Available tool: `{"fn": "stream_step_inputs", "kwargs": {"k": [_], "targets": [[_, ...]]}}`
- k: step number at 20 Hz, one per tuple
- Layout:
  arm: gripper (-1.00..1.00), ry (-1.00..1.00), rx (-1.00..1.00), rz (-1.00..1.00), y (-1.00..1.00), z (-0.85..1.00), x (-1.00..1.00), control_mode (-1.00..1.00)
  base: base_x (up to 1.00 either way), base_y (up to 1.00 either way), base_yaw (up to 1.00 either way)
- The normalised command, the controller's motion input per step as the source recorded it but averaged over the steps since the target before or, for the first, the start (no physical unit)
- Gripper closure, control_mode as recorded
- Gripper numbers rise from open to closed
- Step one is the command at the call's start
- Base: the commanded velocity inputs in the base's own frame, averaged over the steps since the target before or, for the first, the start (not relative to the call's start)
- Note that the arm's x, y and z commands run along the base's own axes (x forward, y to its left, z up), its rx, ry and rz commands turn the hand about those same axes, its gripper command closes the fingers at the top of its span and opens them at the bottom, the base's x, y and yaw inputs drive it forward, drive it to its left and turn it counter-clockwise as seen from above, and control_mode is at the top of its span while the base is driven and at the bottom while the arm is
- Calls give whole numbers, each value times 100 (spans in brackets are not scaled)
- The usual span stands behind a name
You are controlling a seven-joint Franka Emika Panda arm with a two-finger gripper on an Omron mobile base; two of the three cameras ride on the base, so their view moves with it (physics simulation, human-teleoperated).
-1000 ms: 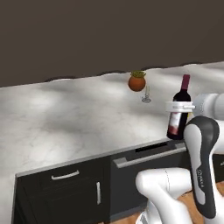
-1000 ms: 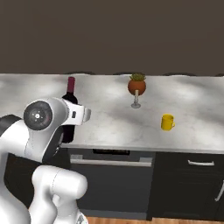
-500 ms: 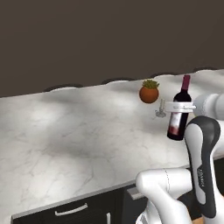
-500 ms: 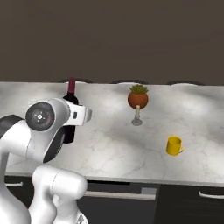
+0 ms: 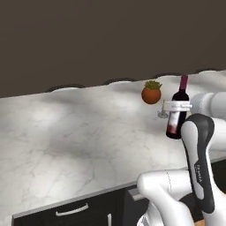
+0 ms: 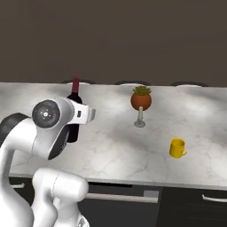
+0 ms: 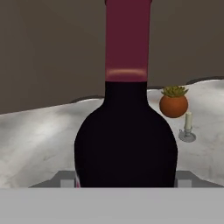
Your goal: Open the cabinet directly in front. Then move the wine and the mug to the dining counter with the candle on it.
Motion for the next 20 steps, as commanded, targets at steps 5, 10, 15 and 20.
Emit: {"fn": "stream_step_inputs", "kwargs": {"k": [5,10,15,20], "targets": [[100,5,-1,0,0,-42,97,-100,0,0,0],[100,1,-1,0,0,-51,100,-100,0,0,0],[100,-1,-1,0,0,-55,100,-100,0,0,0],[100,-16,-4,0,0,-62,100,-100,0,0,0]]}}
